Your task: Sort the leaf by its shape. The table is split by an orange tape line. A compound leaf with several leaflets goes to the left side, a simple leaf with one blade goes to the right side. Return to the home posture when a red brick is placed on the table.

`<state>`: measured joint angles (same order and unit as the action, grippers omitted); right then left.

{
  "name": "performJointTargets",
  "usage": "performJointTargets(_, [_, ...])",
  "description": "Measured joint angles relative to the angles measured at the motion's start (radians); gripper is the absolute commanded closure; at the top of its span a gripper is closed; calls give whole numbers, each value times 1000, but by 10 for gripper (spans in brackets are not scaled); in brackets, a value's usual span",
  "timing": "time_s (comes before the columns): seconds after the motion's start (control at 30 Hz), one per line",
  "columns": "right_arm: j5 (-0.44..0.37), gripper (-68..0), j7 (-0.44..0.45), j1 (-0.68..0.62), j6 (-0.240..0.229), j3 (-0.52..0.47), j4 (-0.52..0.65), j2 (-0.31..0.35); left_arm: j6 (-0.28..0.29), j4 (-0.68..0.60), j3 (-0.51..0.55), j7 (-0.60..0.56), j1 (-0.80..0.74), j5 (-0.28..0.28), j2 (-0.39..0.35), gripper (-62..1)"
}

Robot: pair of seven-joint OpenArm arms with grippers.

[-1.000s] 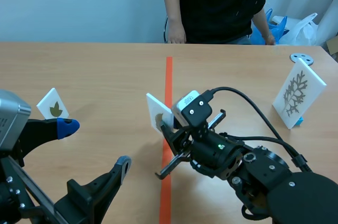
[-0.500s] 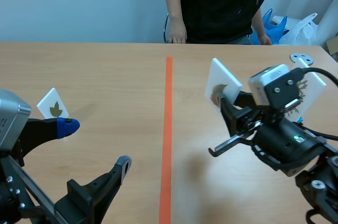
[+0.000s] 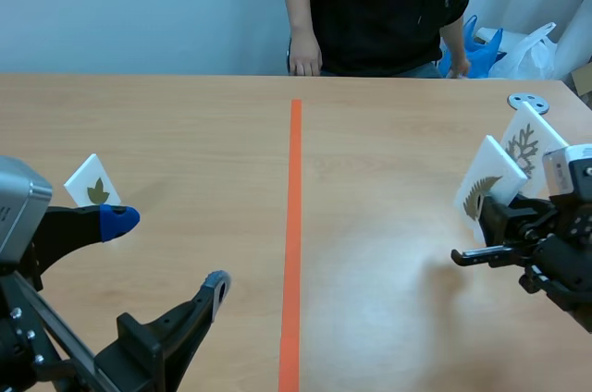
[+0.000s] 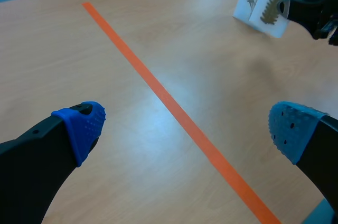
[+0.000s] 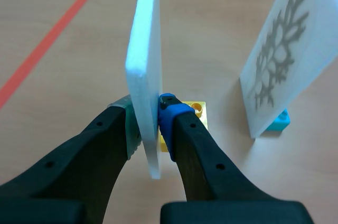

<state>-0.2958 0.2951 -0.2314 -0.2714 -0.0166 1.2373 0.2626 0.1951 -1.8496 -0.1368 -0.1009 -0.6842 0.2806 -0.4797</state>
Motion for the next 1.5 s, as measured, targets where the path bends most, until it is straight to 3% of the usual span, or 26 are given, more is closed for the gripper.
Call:
performJointTargets(0.17, [0, -48, 6, 104, 23, 1, -187, -2, 0, 0, 0, 0, 0, 0, 0, -623])
performJointTargets(0.33, [0, -48, 18, 185, 32, 1, -278, -2, 0, 0, 0, 0, 0, 0, 0, -623])
performJointTargets(0.57, [0, -51, 32, 216, 101, 6, -322, -2, 0, 0, 0, 0, 0, -4, 0, -623])
performJointTargets(0.67, [1, -72, 33, 212, 101, 6, -336, -2, 0, 0, 0, 0, 0, -4, 0, -623])
performJointTargets(0.77, [3, -146, 35, 201, 103, 6, -336, -2, 0, 0, 0, 0, 0, -4, 0, -623])
performJointTargets(0.93, [3, -215, 47, 198, 103, 6, -336, -2, 0, 0, 0, 0, 0, -4, 0, -623])
performJointTargets(1.1, [3, -236, 75, 198, 103, 5, -335, -2, 0, 0, 0, 0, 0, -4, 0, -623])
performJointTargets(1.27, [-8, -236, 74, 153, 98, -34, -246, 5, 0, 0, 0, 0, 0, -4, 0, -623])
performJointTargets(1.5, [-58, -236, 67, 17, 65, -118, 35, 29, 0, 0, 0, 0, 0, -4, 0, -623])
